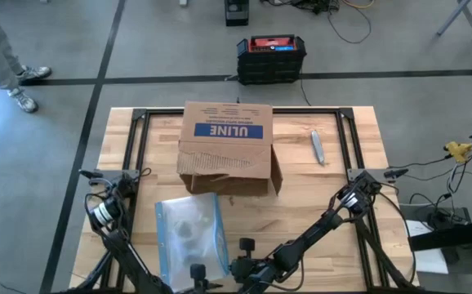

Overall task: Pack items into zip bag
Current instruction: Close the blue zip bag

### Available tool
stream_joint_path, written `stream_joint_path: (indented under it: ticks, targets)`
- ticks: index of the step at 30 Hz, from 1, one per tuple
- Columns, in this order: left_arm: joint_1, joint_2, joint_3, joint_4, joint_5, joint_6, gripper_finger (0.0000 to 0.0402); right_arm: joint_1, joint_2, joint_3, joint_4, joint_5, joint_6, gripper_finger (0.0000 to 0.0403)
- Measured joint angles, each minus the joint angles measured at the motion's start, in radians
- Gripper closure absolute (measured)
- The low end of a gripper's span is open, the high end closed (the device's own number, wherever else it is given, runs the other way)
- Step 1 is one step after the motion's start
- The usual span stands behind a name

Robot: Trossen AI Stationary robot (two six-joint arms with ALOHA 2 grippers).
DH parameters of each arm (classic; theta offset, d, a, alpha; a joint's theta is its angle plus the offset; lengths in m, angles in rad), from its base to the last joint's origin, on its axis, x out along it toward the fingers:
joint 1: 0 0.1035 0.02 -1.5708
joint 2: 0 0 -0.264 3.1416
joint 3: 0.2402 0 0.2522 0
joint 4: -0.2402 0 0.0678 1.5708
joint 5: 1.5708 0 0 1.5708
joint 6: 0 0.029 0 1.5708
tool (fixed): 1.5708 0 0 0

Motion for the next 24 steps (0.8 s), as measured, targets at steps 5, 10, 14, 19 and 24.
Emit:
stream_joint_path:
  ticks: [5,10,14,19,24]
  targets:
    - [0.005,0.018,0.025,-0.089,0.014,-0.008,0.0277,-0.005,0.000,0.000,0.000,-0.002,0.001,0.0403]
    - [0.019,0.024,0.006,-0.128,0.023,-0.026,0.0270,-0.014,0.002,-0.002,0.035,-0.022,-0.006,0.0403]
    - [0.031,0.024,-0.018,-0.122,0.022,-0.042,0.0253,-0.019,0.004,-0.003,0.060,-0.036,-0.022,0.0403]
    - [0.048,0.024,-0.068,-0.097,0.061,-0.105,0.0233,-0.024,0.004,-0.002,0.049,-0.067,-0.037,0.0403]
    - [0.064,0.023,-0.144,0.038,0.092,-0.124,0.0226,-0.024,-0.002,-0.001,-0.004,-0.087,-0.037,0.0403]
